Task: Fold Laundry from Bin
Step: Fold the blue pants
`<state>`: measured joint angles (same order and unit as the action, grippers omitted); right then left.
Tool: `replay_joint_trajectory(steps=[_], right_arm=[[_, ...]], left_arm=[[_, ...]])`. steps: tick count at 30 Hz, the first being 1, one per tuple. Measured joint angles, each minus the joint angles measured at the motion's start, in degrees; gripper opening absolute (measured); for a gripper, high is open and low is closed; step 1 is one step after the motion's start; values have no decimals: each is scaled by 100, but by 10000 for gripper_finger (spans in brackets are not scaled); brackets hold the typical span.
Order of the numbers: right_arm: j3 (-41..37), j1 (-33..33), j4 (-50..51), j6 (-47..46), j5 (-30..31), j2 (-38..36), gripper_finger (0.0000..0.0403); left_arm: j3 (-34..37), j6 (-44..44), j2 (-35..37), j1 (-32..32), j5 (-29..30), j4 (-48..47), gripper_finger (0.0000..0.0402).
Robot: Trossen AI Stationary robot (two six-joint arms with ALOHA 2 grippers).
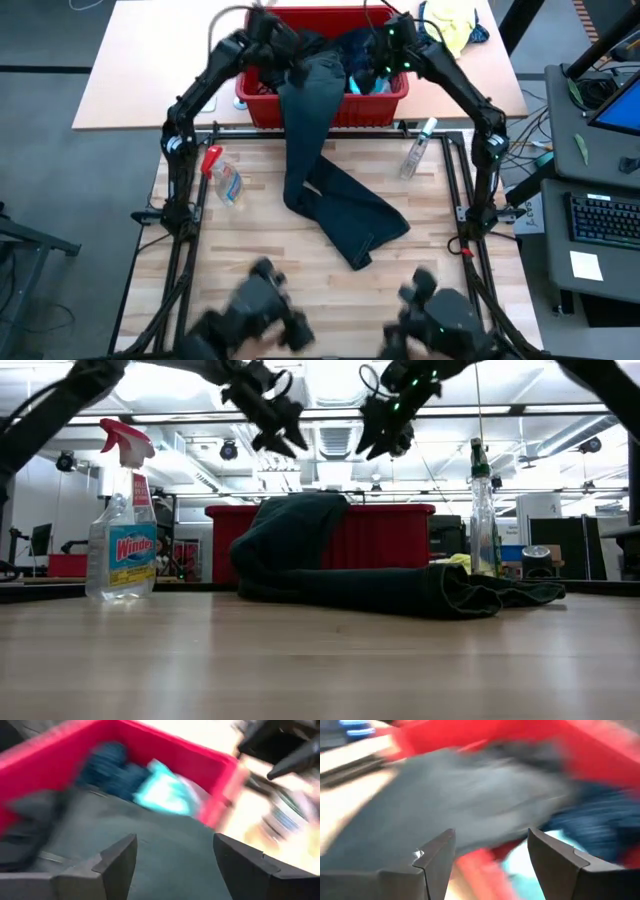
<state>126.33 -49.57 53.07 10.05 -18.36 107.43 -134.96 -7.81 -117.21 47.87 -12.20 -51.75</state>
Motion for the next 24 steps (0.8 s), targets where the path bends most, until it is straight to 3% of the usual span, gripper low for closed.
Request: replay_joint_trajectory(steps=[3,6,11,13,16,19,24], right_arm=[[-96,182,1030,189,-1062,-154,235],[-617,550,1455,459,-1382,-410,235],[-2252,1275,808,393,-1412,-1313,230],[-2952,1507,253,119,-1327,-1837,228],[-4031,1899,-772,-426,-990,-2694,228],[-5106,2394,-1541,-935,-432,-3487,229],[-6647,3257,-2660,-1677,356,-4457,229]], left_arm=[[9,-208,168,-683,255,-641,237],[45,-266,360,-1467,706,-1090,233],[414,-413,785,-3056,2907,-1113,230],[665,-379,1061,-3566,3231,-1057,230],[1277,88,1570,-4161,3264,-773,230],[2296,495,2101,-4793,3477,-172,230],[4170,1120,2874,-5954,4441,1251,230]])
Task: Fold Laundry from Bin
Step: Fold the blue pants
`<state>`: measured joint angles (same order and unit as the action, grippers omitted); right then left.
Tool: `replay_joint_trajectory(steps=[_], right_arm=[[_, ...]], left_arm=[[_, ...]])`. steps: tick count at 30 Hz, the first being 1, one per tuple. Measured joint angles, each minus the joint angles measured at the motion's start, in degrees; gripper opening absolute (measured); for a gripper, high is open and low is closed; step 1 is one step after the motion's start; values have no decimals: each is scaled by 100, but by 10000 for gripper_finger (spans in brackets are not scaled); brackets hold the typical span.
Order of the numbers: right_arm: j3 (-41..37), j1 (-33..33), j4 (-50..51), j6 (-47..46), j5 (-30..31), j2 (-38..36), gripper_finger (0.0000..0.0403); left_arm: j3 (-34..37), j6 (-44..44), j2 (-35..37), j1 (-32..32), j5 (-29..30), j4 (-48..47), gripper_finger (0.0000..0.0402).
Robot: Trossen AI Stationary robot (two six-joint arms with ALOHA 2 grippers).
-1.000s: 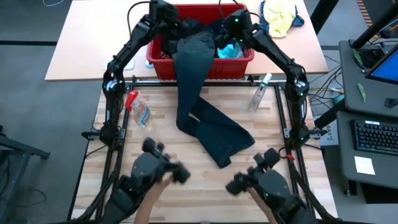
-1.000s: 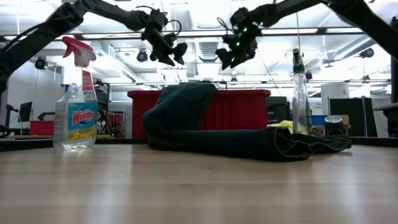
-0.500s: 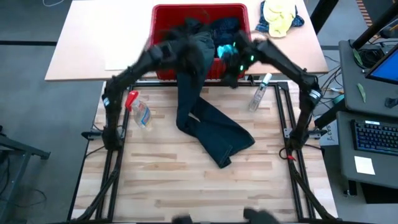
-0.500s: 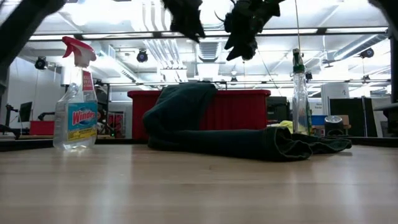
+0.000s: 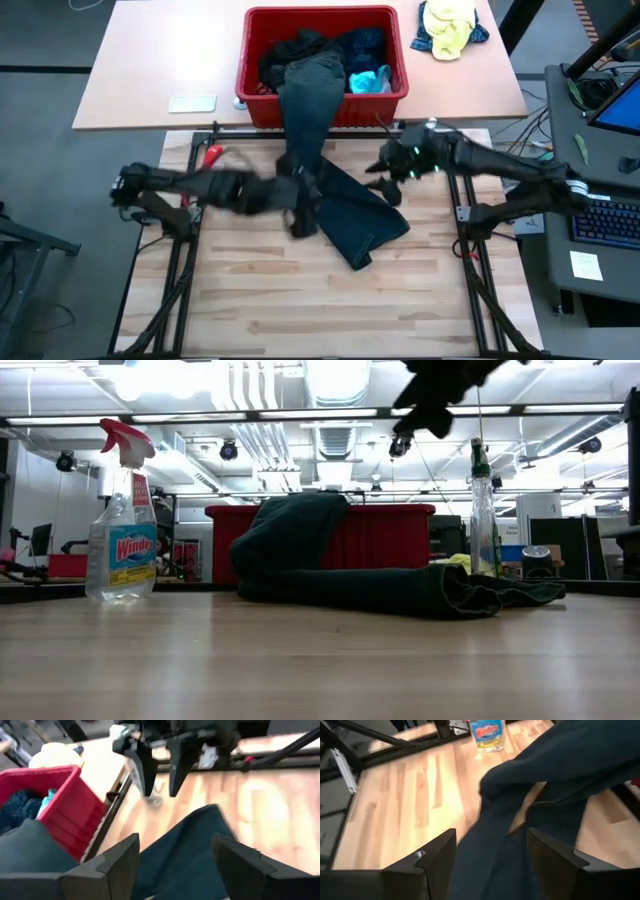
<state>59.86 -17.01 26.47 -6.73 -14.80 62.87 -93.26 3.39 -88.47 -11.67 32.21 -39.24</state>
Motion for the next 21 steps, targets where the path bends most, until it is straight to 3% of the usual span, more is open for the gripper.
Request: replay_joint_trajectory(steps=[7,12,21], right_arm=[[-1284,788,-846,-1271,186,-265,247],[-1599,1285,-921,-1800,636,66,273],[-1610,2125,-947,-3197,1311,1092,274]], left_arm=[[1650,962,210,-1200,810,929,230],[2055,1220,119,-1538,1359,991,230],[2535,1241,114,-1685,1381,1623,230]])
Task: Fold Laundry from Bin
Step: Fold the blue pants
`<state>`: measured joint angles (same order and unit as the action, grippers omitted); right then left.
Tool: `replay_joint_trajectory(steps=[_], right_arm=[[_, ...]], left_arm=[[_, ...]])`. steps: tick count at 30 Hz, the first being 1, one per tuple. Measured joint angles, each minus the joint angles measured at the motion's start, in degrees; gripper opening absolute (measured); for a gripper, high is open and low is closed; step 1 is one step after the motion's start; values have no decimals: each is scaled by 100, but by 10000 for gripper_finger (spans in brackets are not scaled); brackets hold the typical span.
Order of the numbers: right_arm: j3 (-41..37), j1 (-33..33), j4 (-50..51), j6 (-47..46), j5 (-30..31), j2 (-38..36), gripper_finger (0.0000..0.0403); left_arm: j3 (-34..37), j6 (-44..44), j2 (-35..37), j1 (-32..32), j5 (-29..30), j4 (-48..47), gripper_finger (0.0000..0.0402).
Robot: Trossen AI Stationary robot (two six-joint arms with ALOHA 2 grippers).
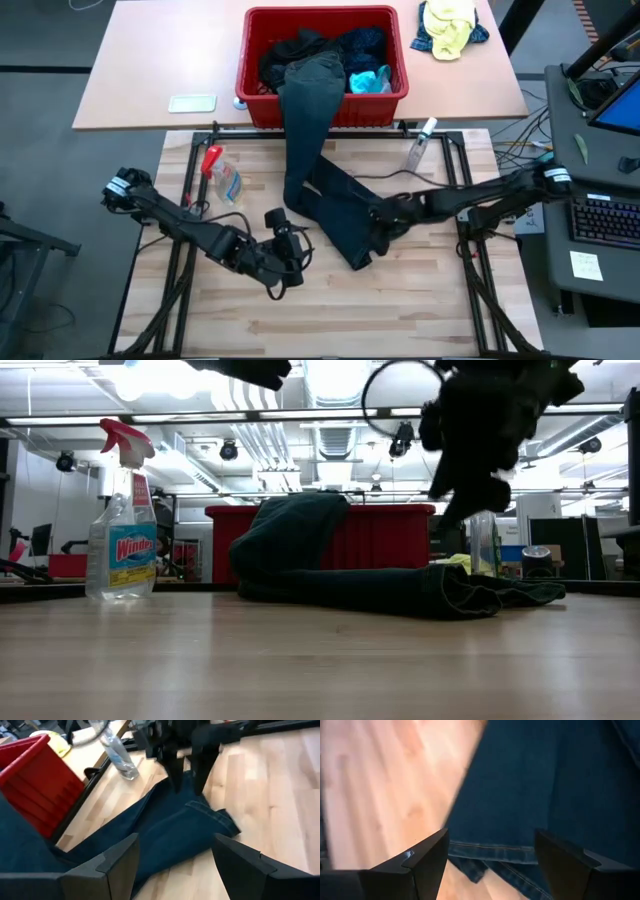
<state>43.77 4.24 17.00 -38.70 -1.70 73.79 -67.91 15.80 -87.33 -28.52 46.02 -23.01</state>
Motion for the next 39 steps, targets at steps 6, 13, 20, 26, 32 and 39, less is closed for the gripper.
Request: replay_joint_trajectory(steps=[6,13,20,26,32,39], right_arm=[[0,42,-379,-292,365,816,274],[168,12,-951,-345,380,1592,260],[496,65,-937,-308,478,1816,135],[774,232,-796,-19,541,1592,19],[1350,404,-156,344,716,1147,9],[2405,722,621,1084,824,283,9]], left_arm=[[401,150,-2,-259,-6,481,230],[503,548,-2,-526,6,518,230],[569,892,-2,-782,9,499,230],[653,1078,-2,-941,182,497,230],[657,1175,-2,-1082,667,483,230],[657,1281,-2,-1144,761,412,230]])
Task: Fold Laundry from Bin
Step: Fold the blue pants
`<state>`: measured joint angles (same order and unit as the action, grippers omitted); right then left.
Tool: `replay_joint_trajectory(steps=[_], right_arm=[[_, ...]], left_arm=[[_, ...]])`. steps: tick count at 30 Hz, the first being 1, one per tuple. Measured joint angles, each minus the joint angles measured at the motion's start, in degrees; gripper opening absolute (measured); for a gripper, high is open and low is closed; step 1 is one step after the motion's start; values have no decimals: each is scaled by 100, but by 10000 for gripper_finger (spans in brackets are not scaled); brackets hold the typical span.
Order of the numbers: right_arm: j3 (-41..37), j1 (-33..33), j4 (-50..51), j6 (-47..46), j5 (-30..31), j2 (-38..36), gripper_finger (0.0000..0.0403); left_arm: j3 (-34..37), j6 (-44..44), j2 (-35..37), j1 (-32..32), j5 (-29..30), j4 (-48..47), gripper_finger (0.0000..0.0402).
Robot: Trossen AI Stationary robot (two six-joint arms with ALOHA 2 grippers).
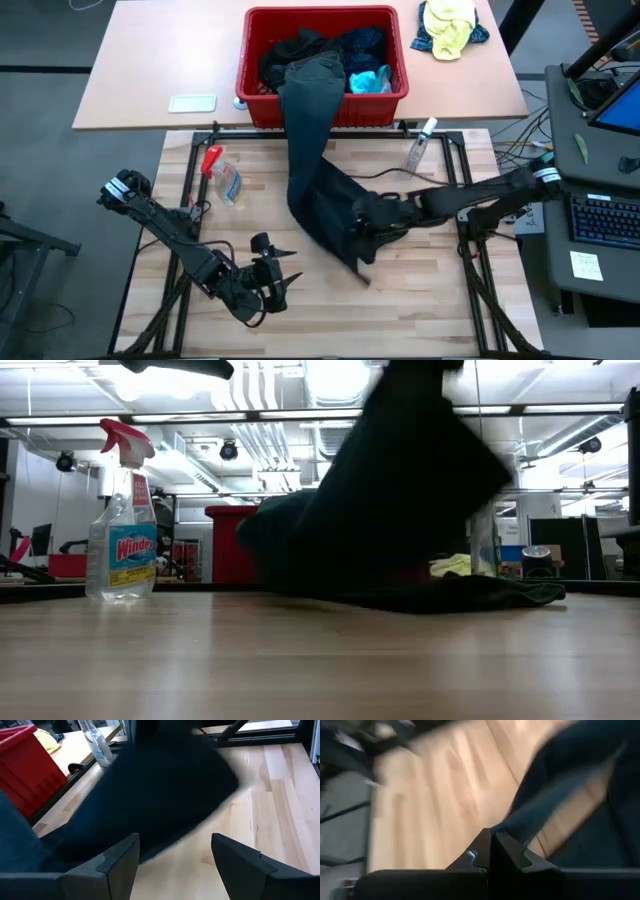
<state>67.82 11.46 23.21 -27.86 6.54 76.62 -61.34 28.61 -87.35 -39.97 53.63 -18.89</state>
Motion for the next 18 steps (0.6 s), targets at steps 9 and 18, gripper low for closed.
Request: replay_joint_trajectory(steps=[9,18], right_arm=[[1134,628,887,577,1017,-977,9],[707,1550,1735,-1135,1151,-901,9]], left_arm=[[0,50,9,0,308,-145,230],[-174,69,212,0,640,-741,230]])
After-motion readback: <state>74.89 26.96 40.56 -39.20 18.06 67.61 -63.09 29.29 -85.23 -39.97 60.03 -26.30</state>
